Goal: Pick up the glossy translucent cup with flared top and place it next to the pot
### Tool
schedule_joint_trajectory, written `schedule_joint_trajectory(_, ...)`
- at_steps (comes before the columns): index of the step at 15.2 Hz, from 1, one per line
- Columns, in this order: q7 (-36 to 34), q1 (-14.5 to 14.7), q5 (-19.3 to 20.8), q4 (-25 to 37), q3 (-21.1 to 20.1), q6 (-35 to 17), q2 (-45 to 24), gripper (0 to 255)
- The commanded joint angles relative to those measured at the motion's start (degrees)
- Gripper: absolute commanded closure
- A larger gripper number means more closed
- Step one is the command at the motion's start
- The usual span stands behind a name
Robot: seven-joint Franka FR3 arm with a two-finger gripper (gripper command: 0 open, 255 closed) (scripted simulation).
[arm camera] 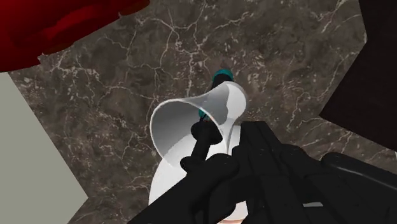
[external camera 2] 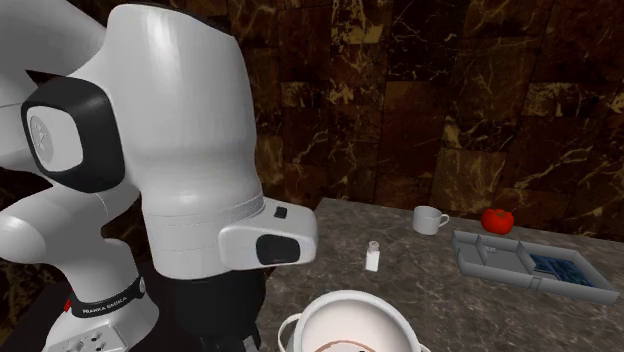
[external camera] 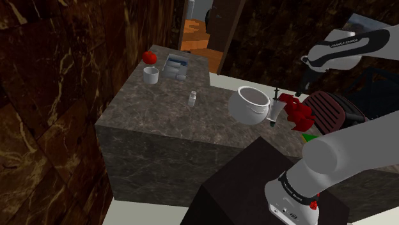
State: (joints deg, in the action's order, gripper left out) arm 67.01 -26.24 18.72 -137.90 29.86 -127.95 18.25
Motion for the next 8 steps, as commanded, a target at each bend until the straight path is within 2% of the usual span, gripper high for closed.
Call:
schedule_joint_trajectory(1, -0.06, 0.01, 0.0, -0.01, -0.03, 0.0, 0.0, 0)
schedule_joint_trajectory(5, 12.3, 4.51, -9.36, 1.27, 4.57, -2.91, -8.13, 0)
schedule_joint_trajectory(8, 21.54, 6.8, -17.0, 2.4, 6.36, -3.82, -14.05, 0)
